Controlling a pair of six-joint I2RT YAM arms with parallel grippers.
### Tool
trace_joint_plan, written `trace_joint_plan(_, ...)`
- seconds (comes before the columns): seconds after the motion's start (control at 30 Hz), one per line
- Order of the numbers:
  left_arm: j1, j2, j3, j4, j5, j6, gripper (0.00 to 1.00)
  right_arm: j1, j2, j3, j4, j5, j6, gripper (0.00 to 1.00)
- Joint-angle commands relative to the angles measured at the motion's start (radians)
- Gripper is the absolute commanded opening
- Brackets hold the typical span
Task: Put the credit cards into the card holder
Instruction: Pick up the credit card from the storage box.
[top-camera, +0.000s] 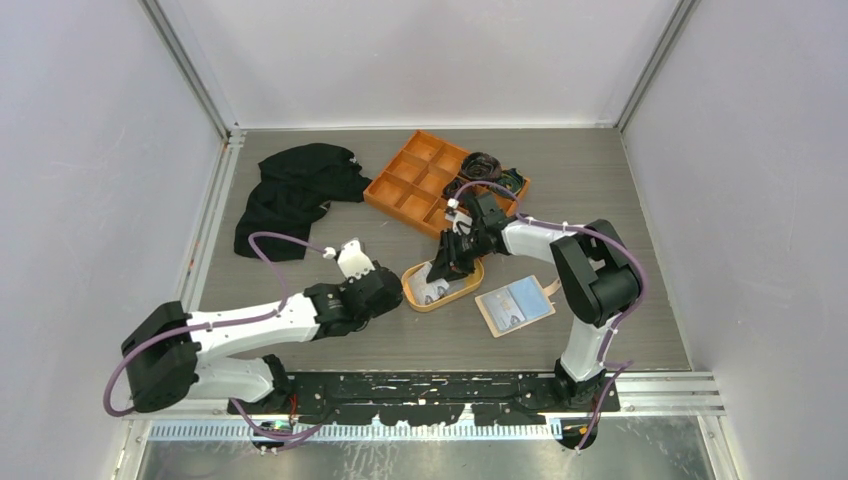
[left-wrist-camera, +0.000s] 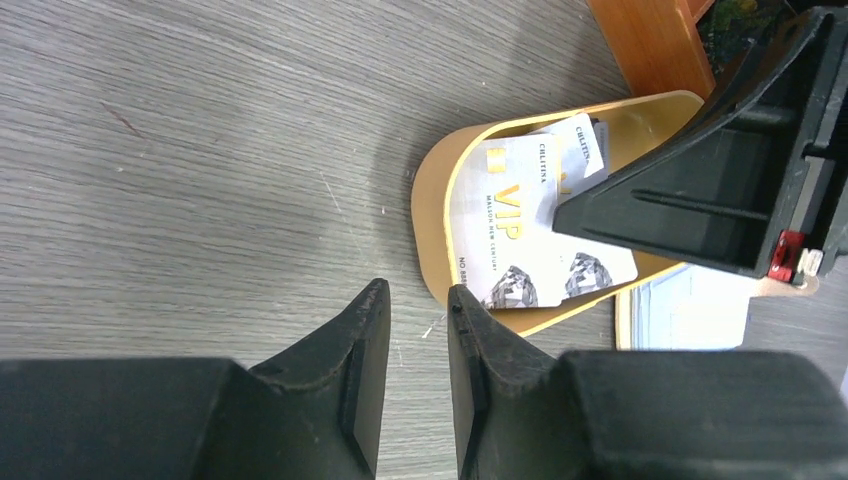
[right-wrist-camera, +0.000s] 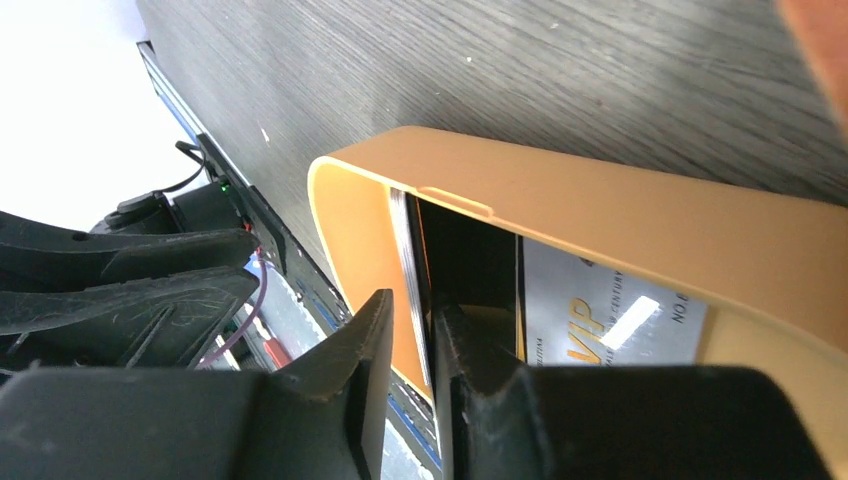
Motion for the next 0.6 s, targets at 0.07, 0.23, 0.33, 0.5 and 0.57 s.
trace_joint_plan(0.07, -0.001, -0.124, -0.117, 0.263, 0.043, 0.243, 0.30, -0.017, -0.026, 0.047, -0.061, 0.013, -0.062, 0.20)
trace_joint_plan(0.23, -0.001, -0.185, -0.233, 0.517, 0.170, 0.373, 0.37, -0.041, -0.058, 0.046, -0.098, 0.051, -0.108, 0.10)
trace_joint_plan(0.33, 0.001, -0.195, -0.288, 0.650, 0.230, 0.409, 0.42, -0.058, -0.087, 0.049, -0.128, 0.069, -0.150, 0.08)
trace_joint_plan(0.5, 0.001, -0.172, -0.376, 0.895, 0.297, 0.428, 0.54, -0.099, -0.161, 0.060, -0.203, 0.055, -0.249, 0.05)
trace_joint_plan(0.57, 0.005, -0.148, -0.412, 1.024, 0.327, 0.431, 0.57, -0.118, -0.190, 0.060, -0.232, 0.038, -0.285, 0.04)
